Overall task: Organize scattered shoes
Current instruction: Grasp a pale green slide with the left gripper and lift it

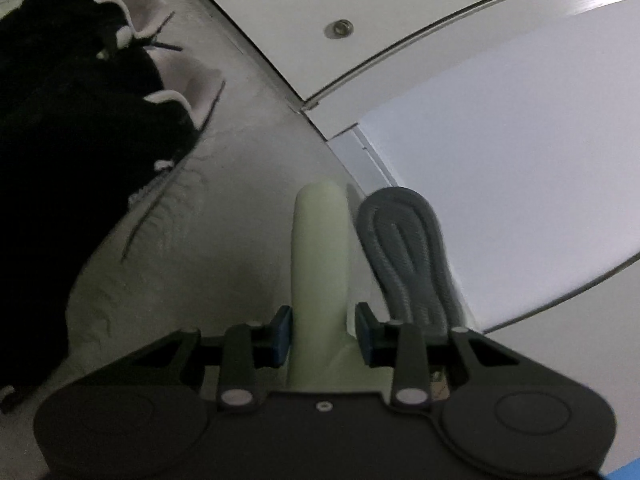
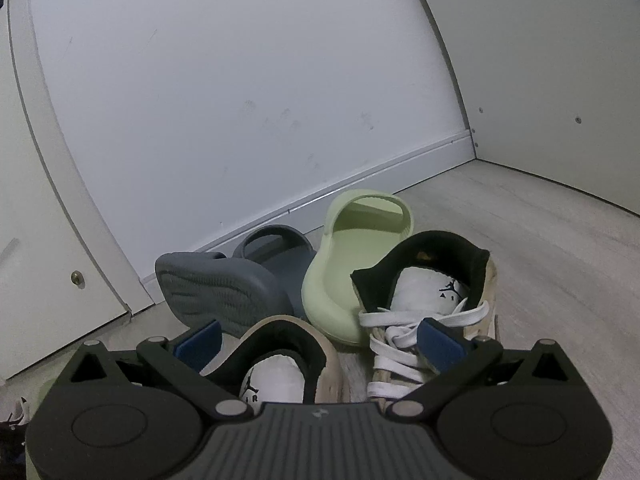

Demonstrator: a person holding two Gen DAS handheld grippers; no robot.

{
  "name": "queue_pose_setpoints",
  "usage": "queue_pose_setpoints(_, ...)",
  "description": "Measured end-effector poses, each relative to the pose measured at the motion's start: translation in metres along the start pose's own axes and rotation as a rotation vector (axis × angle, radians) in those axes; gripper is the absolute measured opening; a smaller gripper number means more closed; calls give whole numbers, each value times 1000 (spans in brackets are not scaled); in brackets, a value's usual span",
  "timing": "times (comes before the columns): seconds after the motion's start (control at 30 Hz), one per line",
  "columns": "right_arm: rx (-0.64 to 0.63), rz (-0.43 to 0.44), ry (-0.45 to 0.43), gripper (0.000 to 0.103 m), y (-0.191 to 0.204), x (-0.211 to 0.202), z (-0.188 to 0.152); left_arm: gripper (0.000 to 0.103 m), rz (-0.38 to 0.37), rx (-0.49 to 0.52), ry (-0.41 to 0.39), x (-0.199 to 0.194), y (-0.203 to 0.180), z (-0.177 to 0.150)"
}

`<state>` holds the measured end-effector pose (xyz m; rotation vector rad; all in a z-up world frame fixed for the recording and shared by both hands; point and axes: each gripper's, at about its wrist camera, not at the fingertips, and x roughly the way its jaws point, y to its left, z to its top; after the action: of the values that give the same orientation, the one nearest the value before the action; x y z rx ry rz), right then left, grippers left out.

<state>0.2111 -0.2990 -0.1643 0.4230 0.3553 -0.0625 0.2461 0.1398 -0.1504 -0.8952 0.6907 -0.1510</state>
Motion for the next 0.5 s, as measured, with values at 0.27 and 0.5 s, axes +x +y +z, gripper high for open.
queue_pose_setpoints(0.27, -22, -8, 1, 103, 2, 0, -1, 28, 126, 33, -2, 7, 17, -1)
queue_pose_setpoints(0.5, -25, -8, 3, 103, 3, 0, 0, 25, 234, 187, 2, 3, 1, -6)
